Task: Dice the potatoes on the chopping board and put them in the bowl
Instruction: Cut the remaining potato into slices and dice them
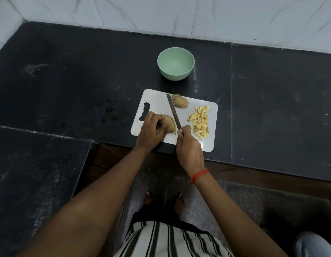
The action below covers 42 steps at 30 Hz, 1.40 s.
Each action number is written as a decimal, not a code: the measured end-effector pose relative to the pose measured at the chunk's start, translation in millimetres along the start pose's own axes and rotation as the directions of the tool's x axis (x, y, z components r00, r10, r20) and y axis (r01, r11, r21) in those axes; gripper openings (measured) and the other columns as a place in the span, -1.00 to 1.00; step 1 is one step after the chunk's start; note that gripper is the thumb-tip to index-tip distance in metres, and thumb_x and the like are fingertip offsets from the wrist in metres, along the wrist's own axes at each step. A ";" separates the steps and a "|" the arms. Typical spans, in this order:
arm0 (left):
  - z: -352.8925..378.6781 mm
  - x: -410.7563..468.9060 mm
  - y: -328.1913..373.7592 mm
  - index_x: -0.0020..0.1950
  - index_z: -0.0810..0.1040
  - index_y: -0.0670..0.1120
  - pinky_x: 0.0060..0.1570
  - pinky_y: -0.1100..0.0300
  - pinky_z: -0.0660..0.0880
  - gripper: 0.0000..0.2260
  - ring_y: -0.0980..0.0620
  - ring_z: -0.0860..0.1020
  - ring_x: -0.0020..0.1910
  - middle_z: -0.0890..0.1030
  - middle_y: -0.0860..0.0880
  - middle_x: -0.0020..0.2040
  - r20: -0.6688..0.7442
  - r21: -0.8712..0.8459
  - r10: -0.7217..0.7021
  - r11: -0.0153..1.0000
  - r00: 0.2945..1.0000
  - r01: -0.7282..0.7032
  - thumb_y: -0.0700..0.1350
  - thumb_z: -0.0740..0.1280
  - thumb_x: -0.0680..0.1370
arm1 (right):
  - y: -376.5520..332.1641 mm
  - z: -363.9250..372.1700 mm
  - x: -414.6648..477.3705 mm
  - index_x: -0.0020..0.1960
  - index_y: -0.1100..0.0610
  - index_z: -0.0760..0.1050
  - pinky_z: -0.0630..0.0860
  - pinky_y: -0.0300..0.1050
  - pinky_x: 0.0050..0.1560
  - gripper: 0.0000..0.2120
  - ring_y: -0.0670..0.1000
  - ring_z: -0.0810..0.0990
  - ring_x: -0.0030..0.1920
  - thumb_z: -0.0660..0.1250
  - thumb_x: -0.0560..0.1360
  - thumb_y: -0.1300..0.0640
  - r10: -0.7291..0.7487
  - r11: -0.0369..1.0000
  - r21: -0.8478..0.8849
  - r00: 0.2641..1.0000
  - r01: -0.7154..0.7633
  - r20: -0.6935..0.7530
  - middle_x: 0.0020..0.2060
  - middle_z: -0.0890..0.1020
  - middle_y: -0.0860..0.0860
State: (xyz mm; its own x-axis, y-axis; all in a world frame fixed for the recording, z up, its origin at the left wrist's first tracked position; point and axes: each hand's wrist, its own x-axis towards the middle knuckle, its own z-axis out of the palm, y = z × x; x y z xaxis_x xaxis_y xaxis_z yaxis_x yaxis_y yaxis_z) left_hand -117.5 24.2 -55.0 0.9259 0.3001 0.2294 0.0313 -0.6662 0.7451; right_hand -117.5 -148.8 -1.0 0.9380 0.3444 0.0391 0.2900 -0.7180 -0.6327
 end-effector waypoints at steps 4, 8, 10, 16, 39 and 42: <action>0.0 0.1 1.2 0.23 0.52 -0.21 -0.01 0.19 0.46 -0.54 0.05 0.44 0.04 0.45 -0.05 0.05 -0.006 0.006 0.022 1.000 1.000 -0.022 0.16 0.26 0.60 | 1.8 9.9 9.5 0.08 0.08 0.23 0.48 0.04 -0.36 -0.90 0.29 0.59 -0.27 0.08 0.69 0.06 0.000 1.000 -0.007 0.998 0.000 0.058 -0.27 0.59 0.13; -0.1 -0.6 0.8 0.23 0.52 -0.19 0.02 0.13 0.51 -0.59 0.01 0.47 0.06 0.45 -0.05 0.07 -0.011 -0.002 0.027 1.000 1.000 -0.027 0.13 0.26 0.62 | 0.5 19.1 5.8 0.08 0.07 0.21 0.49 0.07 -0.34 -0.89 0.30 0.59 -0.26 0.06 0.70 0.04 -0.025 0.999 -0.033 0.996 0.027 0.082 -0.25 0.61 0.15; 1.3 -1.4 0.4 0.21 0.53 -0.20 0.03 0.06 0.54 -0.64 -0.04 0.50 0.07 0.47 -0.08 0.07 -0.027 -0.001 0.038 0.999 0.999 -0.038 0.08 0.26 0.64 | 0.5 21.1 5.2 0.08 0.08 0.21 0.43 0.05 -0.36 -0.89 0.29 0.58 -0.27 0.05 0.70 0.03 -0.035 0.999 -0.033 0.996 0.038 0.082 -0.26 0.60 0.14; 2.8 -1.6 0.2 0.14 0.53 -0.22 -0.02 0.04 0.53 -0.72 -0.05 0.48 0.01 0.47 -0.10 0.01 -0.063 0.051 0.082 0.996 0.995 -0.079 0.00 0.27 0.66 | 2.5 22.6 6.0 0.08 0.06 0.21 0.46 0.04 -0.35 -0.91 0.25 0.60 -0.30 0.06 0.70 0.05 -0.051 0.997 -0.046 0.995 0.055 0.087 -0.27 0.61 0.13; 3.3 0.1 3.1 0.05 0.53 -0.19 -0.11 0.05 0.49 -0.75 -0.02 0.43 -0.04 0.49 -0.08 -0.04 -0.056 0.075 0.057 0.996 0.997 -0.053 -0.01 0.24 0.66 | -13.5 16.1 45.1 0.21 0.10 0.26 0.38 -0.08 -0.35 -0.88 0.18 0.63 -0.30 0.11 0.69 0.14 -0.086 0.987 -0.116 0.976 0.111 0.198 -0.24 0.63 0.13; 2.8 0.1 4.2 0.04 0.52 -0.18 -0.12 0.02 0.50 -0.74 -0.02 0.42 -0.04 0.49 -0.08 -0.03 -0.054 0.082 0.043 0.996 0.998 -0.038 0.01 0.22 0.66 | -15.6 16.3 44.6 0.25 0.08 0.27 0.36 -0.09 -0.34 -0.85 0.18 0.64 -0.27 0.11 0.69 0.14 -0.071 0.984 -0.149 0.977 0.101 0.199 -0.21 0.65 0.12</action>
State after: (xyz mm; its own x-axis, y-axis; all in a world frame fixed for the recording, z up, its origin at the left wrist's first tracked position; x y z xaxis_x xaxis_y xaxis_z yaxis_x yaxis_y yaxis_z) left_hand -116.2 19.5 -53.6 0.9045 0.3080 0.2948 0.0267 -0.7311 0.6818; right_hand -83.3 -112.4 -2.0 0.8586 0.5077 -0.0712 0.4087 -0.7616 -0.5029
